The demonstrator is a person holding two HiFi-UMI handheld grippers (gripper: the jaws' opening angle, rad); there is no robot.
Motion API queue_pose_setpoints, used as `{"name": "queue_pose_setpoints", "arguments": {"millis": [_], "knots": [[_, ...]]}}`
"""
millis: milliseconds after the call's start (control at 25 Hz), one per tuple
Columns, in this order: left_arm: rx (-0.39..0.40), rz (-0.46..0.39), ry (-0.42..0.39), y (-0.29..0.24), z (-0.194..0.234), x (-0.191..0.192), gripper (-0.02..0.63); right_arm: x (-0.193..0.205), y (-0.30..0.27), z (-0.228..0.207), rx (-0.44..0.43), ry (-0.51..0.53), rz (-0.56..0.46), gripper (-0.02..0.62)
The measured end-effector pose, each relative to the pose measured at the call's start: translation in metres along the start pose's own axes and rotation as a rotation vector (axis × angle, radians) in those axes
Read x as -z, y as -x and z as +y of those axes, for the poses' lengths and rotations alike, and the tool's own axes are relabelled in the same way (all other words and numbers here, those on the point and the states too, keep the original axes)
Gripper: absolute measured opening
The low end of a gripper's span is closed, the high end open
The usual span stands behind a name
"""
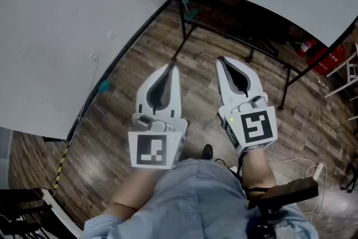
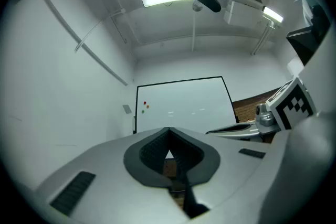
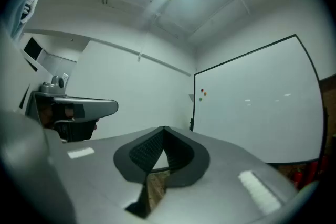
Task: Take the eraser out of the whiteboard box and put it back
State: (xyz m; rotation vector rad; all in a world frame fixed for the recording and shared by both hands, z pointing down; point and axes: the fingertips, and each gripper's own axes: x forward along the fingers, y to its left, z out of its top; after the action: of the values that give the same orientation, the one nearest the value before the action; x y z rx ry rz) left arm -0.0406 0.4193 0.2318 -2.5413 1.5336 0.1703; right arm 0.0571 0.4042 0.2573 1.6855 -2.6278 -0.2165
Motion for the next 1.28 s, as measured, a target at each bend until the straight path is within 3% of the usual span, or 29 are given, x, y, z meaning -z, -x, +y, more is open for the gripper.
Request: {"name": "queue_pose_setpoints", "arguments": {"millis": [200,1280], "knots": [[0.004,-0.009,-0.005,-0.005,-0.003,0.003,0.003,0.003,-0.001,-0.006,0.017,-0.009,0.016,0.0],[-0.039,0.011,-0.036,-0.042,-0.042,0.007,0.003,0.019,0.017,-0.056,-0.066,-0.067,-0.021,0.002]]}}
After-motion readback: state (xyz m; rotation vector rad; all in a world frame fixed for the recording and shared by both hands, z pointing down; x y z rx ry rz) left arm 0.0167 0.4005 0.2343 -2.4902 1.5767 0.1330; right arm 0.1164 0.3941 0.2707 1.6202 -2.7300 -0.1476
